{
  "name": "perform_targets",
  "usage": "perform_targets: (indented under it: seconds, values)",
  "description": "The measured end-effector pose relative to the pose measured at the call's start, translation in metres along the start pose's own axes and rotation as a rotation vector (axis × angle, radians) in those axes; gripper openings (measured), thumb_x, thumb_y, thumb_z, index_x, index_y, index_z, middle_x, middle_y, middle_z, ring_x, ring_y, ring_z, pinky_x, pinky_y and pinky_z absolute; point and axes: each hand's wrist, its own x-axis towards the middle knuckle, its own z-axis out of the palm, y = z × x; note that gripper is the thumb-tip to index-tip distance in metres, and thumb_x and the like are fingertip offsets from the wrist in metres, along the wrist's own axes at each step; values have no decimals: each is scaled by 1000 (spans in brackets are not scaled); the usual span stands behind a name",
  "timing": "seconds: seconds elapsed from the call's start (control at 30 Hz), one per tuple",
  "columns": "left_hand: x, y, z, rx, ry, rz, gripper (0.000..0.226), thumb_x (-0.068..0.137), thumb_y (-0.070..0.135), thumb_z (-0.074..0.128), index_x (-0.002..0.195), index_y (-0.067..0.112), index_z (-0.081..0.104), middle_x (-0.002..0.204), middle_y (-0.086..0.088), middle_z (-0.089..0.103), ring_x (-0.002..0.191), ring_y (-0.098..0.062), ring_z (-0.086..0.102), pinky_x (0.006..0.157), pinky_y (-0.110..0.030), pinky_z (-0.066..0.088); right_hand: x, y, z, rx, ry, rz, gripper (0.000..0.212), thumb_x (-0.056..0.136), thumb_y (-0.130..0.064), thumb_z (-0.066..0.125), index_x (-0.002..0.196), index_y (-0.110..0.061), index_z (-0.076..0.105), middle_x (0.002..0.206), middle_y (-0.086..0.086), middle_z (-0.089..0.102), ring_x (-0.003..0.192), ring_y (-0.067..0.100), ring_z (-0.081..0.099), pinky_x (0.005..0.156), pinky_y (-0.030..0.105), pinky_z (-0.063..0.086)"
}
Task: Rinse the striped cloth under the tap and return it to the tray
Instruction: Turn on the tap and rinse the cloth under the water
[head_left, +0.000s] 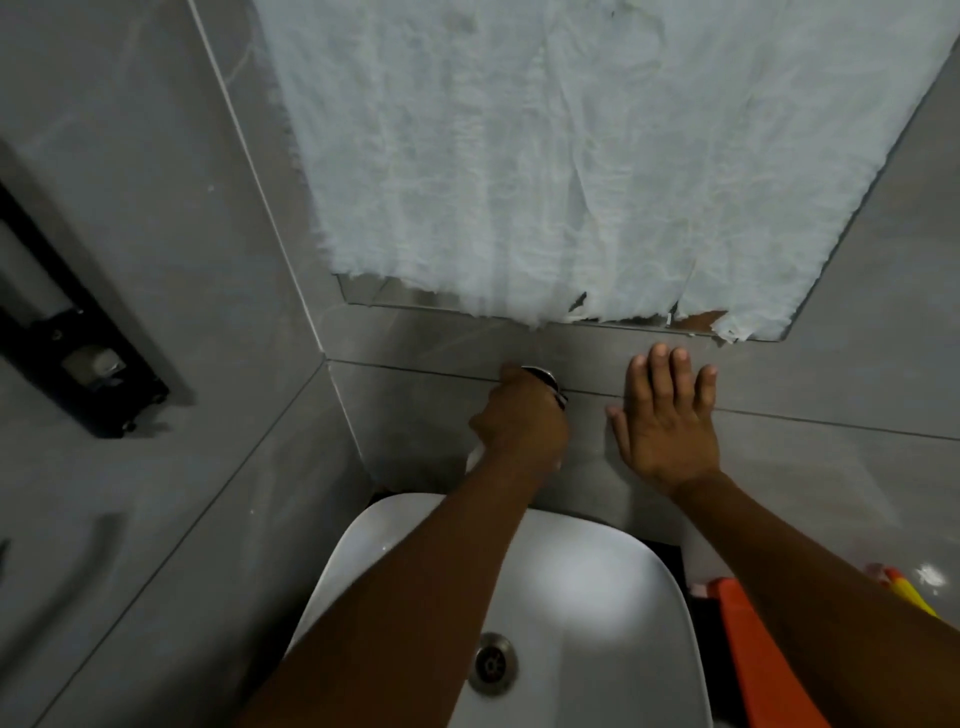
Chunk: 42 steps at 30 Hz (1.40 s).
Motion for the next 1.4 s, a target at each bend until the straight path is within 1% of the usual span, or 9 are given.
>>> perform_targets:
  seconds: [0.17,0.33,0.43,0.53,0.6,0.7,0.9,1.07,1.4]
  values:
    - [-38,-26,27,-127,240,49,75,85,31,69,141,6,27,132,-19,55,114,-34,61,96,-47,52,-2,2,1,11,-15,-11,88,94,-46,49,156,-7,0,164,10,-23,151,28,-20,121,52,-9]
    - [-83,-70,59,-823,315,163,57,89,24,67,140,15,43,135,-8,58,117,-23,60,93,-40,58,-2,2,0,34,-22,-5,87,94,-46,49,156,-8,1,164,9,-23,152,27,-20,121,53,-7]
    - [-94,-98,78,-1463,46,11,49,84,22,68,130,9,57,104,-17,73,79,-25,69,59,-29,61,-2,2,1,36,-21,-6,84,94,-47,49,154,-7,6,164,9,-24,151,27,-21,121,53,-8]
    - [-100,-102,84,-2043,-448,-73,42,94,26,42,106,6,77,101,-17,78,86,-30,75,73,-32,63,-2,2,1,31,-26,-7,84,94,-47,48,154,-7,6,163,8,-26,151,27,-23,121,53,-9]
    - [-96,-97,86,-2160,-497,-169,58,102,27,29,91,6,82,96,-16,79,86,-26,77,74,-37,64,-2,3,2,29,-39,-11,85,94,-48,48,154,-7,4,163,8,-27,151,26,-24,121,52,-10]
    - [-89,-91,83,-2070,-377,-246,33,89,32,63,93,3,79,101,-19,76,81,-29,77,68,-42,64,-3,4,2,25,-43,-15,84,94,-48,46,154,-7,4,163,8,-27,150,26,-24,121,52,-10]
    - [-83,-86,56,-1104,117,53,27,88,28,68,113,19,63,90,16,76,81,-3,72,64,-15,58,-4,4,7,23,-38,-10,87,94,-49,44,156,-7,-1,163,10,-26,150,28,-23,121,51,-15]
    - [-66,-45,28,-411,214,67,39,90,27,66,122,11,50,111,-7,67,98,-22,69,92,-40,57,-5,5,11,25,-20,-20,88,94,-50,45,157,-9,-2,164,10,-22,152,28,-20,122,52,-12]
    - [-41,-74,38,-1158,-57,-18,26,74,23,83,97,18,71,81,3,78,71,-8,75,59,-18,59,-4,3,8,38,-30,-12,93,91,-48,49,156,-11,-6,164,7,-25,151,26,-22,121,51,-12]
